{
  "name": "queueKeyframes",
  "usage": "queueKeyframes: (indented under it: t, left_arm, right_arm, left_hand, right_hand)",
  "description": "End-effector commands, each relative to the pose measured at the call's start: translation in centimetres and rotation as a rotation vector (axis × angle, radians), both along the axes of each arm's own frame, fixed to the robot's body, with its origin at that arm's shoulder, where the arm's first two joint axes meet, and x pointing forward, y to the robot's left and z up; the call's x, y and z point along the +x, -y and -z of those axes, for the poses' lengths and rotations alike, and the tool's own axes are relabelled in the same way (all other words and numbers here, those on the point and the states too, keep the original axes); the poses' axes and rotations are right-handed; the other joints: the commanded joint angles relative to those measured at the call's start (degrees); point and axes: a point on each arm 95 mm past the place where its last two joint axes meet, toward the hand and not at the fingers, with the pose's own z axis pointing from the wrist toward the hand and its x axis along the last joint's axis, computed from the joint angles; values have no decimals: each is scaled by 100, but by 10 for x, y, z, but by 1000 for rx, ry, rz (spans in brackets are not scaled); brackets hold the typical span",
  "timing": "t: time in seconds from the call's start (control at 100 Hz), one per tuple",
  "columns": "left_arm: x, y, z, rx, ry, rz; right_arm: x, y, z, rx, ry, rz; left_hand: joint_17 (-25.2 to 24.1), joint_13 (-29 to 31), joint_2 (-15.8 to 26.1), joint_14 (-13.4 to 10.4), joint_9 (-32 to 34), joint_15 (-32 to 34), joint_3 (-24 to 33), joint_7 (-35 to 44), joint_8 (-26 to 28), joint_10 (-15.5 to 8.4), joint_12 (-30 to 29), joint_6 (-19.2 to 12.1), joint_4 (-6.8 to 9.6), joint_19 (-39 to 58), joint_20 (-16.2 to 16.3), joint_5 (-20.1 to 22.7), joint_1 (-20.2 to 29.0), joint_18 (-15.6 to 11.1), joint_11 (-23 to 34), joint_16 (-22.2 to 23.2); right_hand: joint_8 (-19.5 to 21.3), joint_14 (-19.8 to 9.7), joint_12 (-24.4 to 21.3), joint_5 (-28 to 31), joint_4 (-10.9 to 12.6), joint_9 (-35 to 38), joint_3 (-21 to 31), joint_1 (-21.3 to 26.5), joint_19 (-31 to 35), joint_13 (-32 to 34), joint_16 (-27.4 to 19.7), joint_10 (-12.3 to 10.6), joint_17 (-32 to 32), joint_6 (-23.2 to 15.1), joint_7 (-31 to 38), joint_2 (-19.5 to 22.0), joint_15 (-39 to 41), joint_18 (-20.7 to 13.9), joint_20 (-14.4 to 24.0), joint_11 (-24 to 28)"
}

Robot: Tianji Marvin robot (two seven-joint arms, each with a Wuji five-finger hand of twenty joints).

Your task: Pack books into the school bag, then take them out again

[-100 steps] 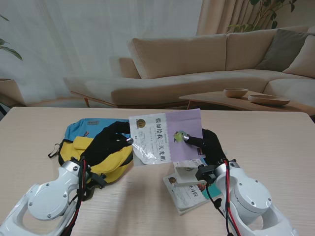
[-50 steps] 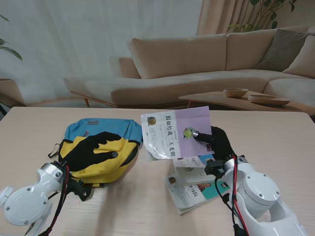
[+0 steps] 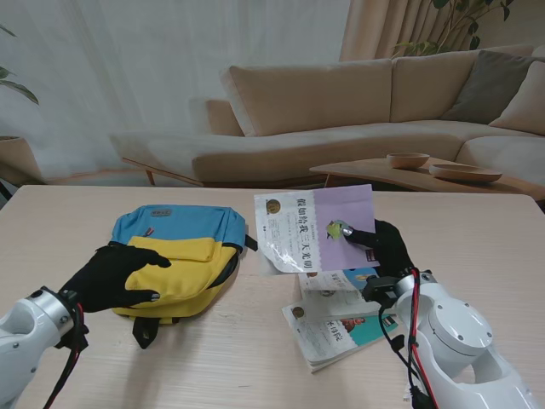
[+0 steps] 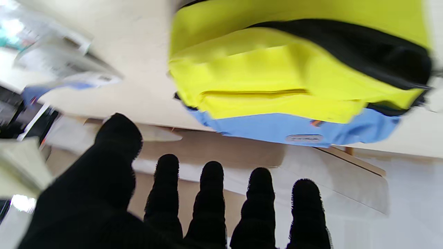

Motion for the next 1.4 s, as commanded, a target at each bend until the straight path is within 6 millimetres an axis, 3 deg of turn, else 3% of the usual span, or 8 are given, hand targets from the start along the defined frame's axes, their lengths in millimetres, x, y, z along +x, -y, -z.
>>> queueKeyframes:
  t: [0.0,0.28,0.44,0.57,0.93,1.13,1.22,1.39]
  left_arm:
    - [-1,-11,10,50,-38,-14]
    - [2,-37,34,222,-51,-59]
    - [9,-42,46,246,-40,-66]
    - [15,-42,52,258,-60,-44]
    - [24,-32,68,313,-113,-4]
    - [33,-25,74,250,-47,-61]
    - [37,-23,74,221,-8,-81]
    - [43,-18,71,169,76,-111]
  right_arm:
    - [-3,-3,0,16,3,-15]
    - [-2,1,4,29,-12,-6]
    - [-1,2,5,29,-13,-2]
    - [-2,3,5,30,-15,-2]
    - [-3,2,5,36,-17,-3]
    - [-3,2,6,36,-21,-4]
    - [-3,1,7,34,-22,-7]
    - [-3,1,7,31,-21,-10]
  left_hand:
    - [-148,-201,47,-137,-237,-154,27,130,165,-176,44,-227,218,-247,131,-273,-64,-200,74,-51]
    - [-162,-397,-304,-299,-534,-270,620,10,73,-331,46,-412,120,-396,190,-620,-308,-311,149,-112]
    - [-166,-565,-531,-362,-873,-299,979,-1055,-580,-458,3,-740,8,-624,151,-611,-623,-413,105,-115]
    - [-208,-647,-609,-415,-984,-333,980,-1244,-609,-547,-21,-969,-29,-741,152,-625,-761,-473,50,-128]
    - [-122,-566,-503,-416,-820,-255,1317,116,131,-481,14,-1153,10,-809,393,-222,-353,-463,129,-79]
    - [-43,-221,308,-245,-436,223,588,506,148,-340,66,-1197,29,-88,407,243,548,-282,382,120]
    - [4,-23,453,-167,-104,449,-208,700,155,-262,103,-1285,-68,359,235,625,1195,-175,526,144]
    - [263,607,660,88,660,1012,-1815,1422,288,-223,228,-1364,166,1187,150,1664,2504,101,808,344]
  right_hand:
    - [707,-103,129,861,120,114,492,688,288,543,97,-25,72,-1244,1065,548,287,92,-15,245]
    - [741,-92,134,848,124,111,499,694,284,529,98,-14,43,-1235,1074,542,295,101,-11,253]
    - [776,-99,135,844,126,109,498,694,290,528,100,-18,38,-1240,1083,548,305,104,-4,257]
    - [798,-98,137,847,128,109,498,692,293,527,100,-17,36,-1244,1079,547,309,104,1,260]
    - [850,-95,137,851,132,107,498,692,294,524,97,-14,31,-1238,1053,544,317,107,13,264]
    - [867,-100,139,857,134,111,499,693,297,524,96,-12,40,-1242,1048,543,318,115,17,268]
    - [875,-98,138,862,136,111,499,693,296,527,96,-13,40,-1246,1046,543,322,115,19,267]
    - [887,-97,138,865,139,114,503,695,299,527,95,-12,31,-1244,1039,539,324,108,24,268]
